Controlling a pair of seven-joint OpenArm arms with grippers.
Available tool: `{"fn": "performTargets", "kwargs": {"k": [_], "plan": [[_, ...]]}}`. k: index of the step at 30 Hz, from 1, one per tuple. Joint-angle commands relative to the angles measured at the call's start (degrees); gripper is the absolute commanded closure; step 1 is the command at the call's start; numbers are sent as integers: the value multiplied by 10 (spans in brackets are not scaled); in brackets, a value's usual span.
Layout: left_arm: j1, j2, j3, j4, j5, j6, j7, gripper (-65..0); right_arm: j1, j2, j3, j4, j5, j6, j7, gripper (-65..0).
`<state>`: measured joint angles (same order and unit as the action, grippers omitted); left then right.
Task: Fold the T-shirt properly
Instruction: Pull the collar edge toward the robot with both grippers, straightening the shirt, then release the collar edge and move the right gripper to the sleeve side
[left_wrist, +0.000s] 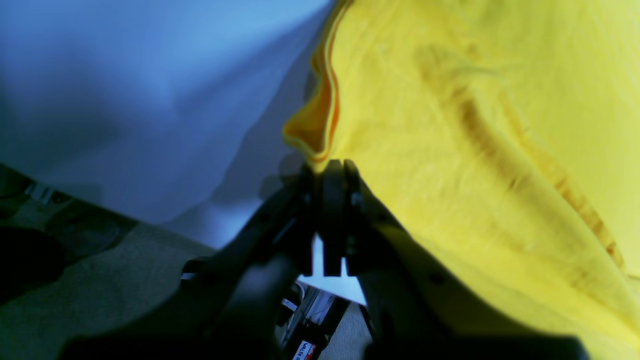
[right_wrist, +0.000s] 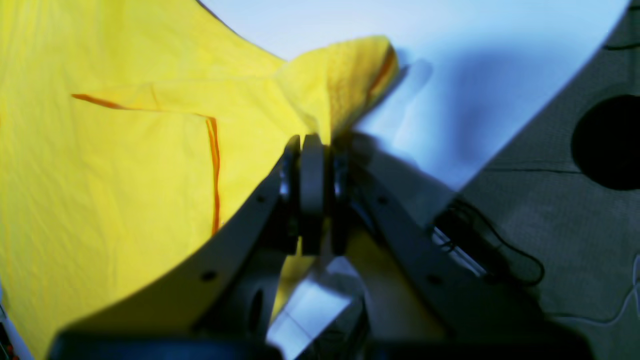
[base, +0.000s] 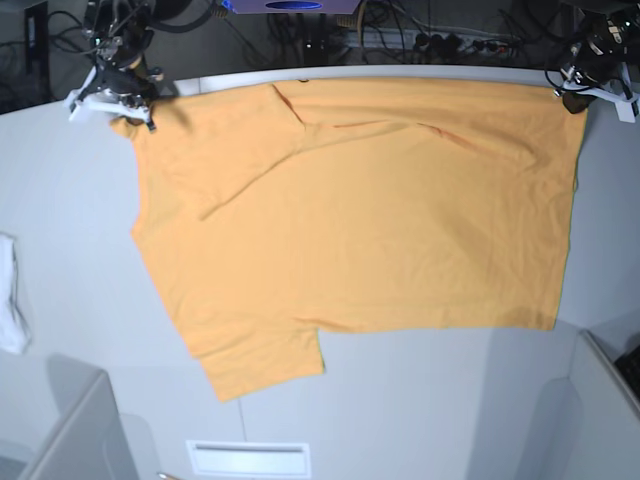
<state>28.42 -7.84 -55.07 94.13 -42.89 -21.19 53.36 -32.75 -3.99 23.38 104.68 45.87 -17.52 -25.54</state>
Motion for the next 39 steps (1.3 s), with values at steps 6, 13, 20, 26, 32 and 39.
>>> {"fn": "performTargets", "kwargs": {"k": [6, 13, 20, 26, 32, 39], "plan": [[4, -9, -5, 8, -2, 0, -13, 0, -9, 3, 4, 15, -3, 3, 13, 0], [12, -9, -9, 8, -1, 0, -14, 0, -16, 3, 4, 16, -3, 3, 11, 0], [12, -9, -12, 9, -1, 0, -15, -359, -37, 10, 4, 23, 75, 3, 13, -215], [8, -11, -49, 13, -3, 0, -14, -499, -50, 10, 23, 43, 66, 3, 15, -225], [5, -26, -114, 24, -3, 0, -16, -495, -24, 11, 95, 52, 61, 3, 13, -228], [-36, -69, -113, 96, -1, 2, -13, -490, 75, 108, 72, 26, 61, 3, 11, -228]]}}
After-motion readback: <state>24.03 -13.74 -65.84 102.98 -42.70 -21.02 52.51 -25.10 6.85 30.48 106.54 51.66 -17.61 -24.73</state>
